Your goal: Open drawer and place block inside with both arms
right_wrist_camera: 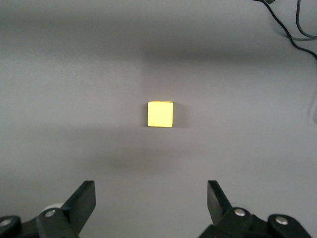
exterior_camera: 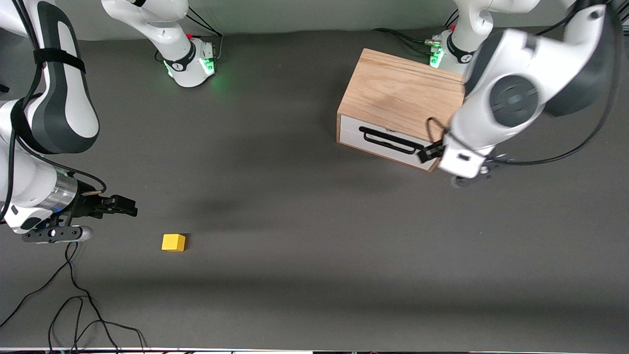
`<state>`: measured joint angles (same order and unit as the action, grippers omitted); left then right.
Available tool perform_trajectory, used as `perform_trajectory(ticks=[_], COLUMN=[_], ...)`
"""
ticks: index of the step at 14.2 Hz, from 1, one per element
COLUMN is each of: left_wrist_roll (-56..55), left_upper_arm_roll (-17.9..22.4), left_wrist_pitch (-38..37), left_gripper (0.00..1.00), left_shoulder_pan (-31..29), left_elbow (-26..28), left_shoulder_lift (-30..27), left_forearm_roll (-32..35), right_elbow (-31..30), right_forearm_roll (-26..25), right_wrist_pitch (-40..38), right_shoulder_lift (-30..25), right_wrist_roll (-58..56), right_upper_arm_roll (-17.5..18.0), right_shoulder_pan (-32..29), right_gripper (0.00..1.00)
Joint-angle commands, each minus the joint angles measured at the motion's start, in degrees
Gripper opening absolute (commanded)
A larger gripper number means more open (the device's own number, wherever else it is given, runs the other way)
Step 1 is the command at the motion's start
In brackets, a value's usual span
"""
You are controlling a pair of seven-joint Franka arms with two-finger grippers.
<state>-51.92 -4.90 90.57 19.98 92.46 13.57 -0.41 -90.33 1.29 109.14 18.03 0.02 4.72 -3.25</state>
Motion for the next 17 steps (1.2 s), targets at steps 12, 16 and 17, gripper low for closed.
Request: perform_trajectory(ticks=[12, 16, 17], left_wrist_roll=[-28.1, -28.2, -28.9], left_upper_arm_roll=[1.0, 1.0, 1.0], left_wrist_pitch=[1.0, 1.0, 1.4], left_gripper=[0.98, 0.97, 0.95], left_shoulder_pan=[5.6, 5.7, 5.9], left_elbow=[-1.7, -1.7, -1.7], left_shoulder_lift=[16.2, 18.7, 19.0], left_forearm_roll=[-4.2, -4.2, -4.2], right_elbow=[0.8, 0.8, 0.8], right_forearm_roll=[-1.0, -4.8, -4.8], right_wrist_pitch=[9.6, 13.4, 14.2], right_shoulder_lift=[10.5, 14.5, 15.2], right_wrist_roll=[-0.5, -0.5, -0.5], right_upper_arm_roll=[-0.6, -0.6, -0.6], right_shoulder_pan=[0.9, 1.1, 1.1], right_gripper=[1.0, 1.0, 1.0])
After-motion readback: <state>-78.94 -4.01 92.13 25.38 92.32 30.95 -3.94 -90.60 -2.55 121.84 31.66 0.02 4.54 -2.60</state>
